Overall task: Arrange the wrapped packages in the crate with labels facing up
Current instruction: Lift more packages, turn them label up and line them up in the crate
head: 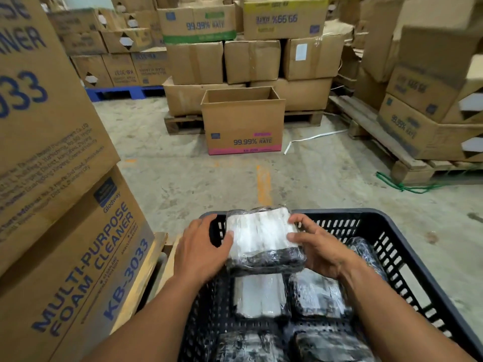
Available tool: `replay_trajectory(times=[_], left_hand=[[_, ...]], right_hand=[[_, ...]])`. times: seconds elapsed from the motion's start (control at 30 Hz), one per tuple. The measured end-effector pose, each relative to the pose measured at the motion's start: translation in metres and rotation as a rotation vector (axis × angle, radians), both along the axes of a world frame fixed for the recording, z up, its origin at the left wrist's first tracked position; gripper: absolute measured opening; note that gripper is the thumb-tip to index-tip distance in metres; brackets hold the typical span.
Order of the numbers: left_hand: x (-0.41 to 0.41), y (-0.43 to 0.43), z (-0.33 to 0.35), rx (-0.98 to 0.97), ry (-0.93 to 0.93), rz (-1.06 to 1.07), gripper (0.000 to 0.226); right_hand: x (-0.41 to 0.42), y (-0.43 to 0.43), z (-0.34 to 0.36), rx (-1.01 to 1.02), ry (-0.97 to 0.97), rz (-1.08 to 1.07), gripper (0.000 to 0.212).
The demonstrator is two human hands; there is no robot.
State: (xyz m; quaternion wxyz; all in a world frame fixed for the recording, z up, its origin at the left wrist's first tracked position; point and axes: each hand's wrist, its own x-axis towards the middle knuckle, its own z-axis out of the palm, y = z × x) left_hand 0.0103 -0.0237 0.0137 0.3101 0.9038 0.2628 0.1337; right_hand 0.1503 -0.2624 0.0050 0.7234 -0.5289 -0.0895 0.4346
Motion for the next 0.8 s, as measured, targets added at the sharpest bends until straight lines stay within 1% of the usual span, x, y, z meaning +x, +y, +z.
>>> replay_trajectory(times=[0.03, 0.1, 0.13, 0.17, 0.2, 0.27, 0.33, 0.37, 0.43, 0.5, 0.57, 0.6, 0.63, 0.67, 0.73, 0.77, 0.8], left_hand=[[0.005, -0.005, 0.007, -0.211, -0.023, 0.004, 0.065], [0.012, -0.019, 0.020, -0.675, -0.001, -0.005, 0.070], [0.015, -0.024, 0.025, -0.835, 0.013, -0.007, 0.068], [0.017, -0.026, 0.028, -0.937, 0.004, -0.004, 0.066], [0.017, -0.025, 0.030, -0.999, -0.015, -0.005, 0.066], [0.014, -0.017, 0.034, -1.065, -0.052, -0.021, 0.065], [0.010, -0.006, 0.037, -1.096, -0.045, -0.050, 0.063], [0.007, -0.002, 0.038, -1.095, -0.026, -0.063, 0.060], [0.001, 0.003, 0.039, -1.075, 0.007, -0.075, 0.056], [-0.001, 0.003, 0.038, -1.048, -0.008, -0.051, 0.051], [0.000, 0.002, 0.036, -0.984, -0.069, 0.003, 0.047], [0.000, 0.002, 0.034, -0.895, -0.093, 0.038, 0.049], [0.001, 0.003, 0.030, -0.751, -0.107, 0.068, 0.054], [0.000, 0.004, 0.025, -0.565, -0.105, 0.080, 0.059], [-0.004, 0.007, 0.016, -0.131, -0.037, 0.091, 0.063], [-0.007, 0.009, 0.013, 0.029, -0.001, 0.094, 0.062], [-0.009, 0.013, 0.009, 0.101, 0.040, 0.093, 0.063]], right_hand=[[0.001, -0.004, 0.006, 0.026, 0.005, -0.016, 0.032], [-0.001, -0.007, 0.013, 0.042, -0.008, -0.029, 0.035], [-0.002, -0.006, 0.015, 0.054, -0.003, -0.025, 0.039], [-0.003, -0.005, 0.016, 0.071, 0.015, -0.018, 0.046], [-0.004, -0.004, 0.017, 0.077, 0.023, -0.010, 0.055], [-0.003, -0.001, 0.020, 0.021, -0.041, -0.030, 0.066], [0.001, 0.002, 0.025, -0.042, -0.128, -0.056, 0.068], [0.002, 0.002, 0.028, -0.071, -0.160, -0.033, 0.066], [0.000, 0.006, 0.029, -0.147, -0.213, 0.072, 0.062], [-0.005, 0.010, 0.021, -0.182, -0.220, 0.152, 0.075], [-0.012, 0.017, 0.011, -0.121, -0.158, 0.172, 0.086], [-0.014, 0.020, 0.006, -0.088, -0.137, 0.167, 0.086], [-0.016, 0.023, 0.002, -0.075, -0.136, 0.149, 0.085], [-0.017, 0.024, -0.002, -0.081, -0.149, 0.120, 0.085], [-0.018, 0.024, -0.014, -0.136, -0.185, 0.052, 0.087], [-0.020, 0.023, -0.022, -0.178, -0.197, 0.023, 0.088], [-0.023, 0.021, -0.031, -0.225, -0.205, -0.007, 0.087]])
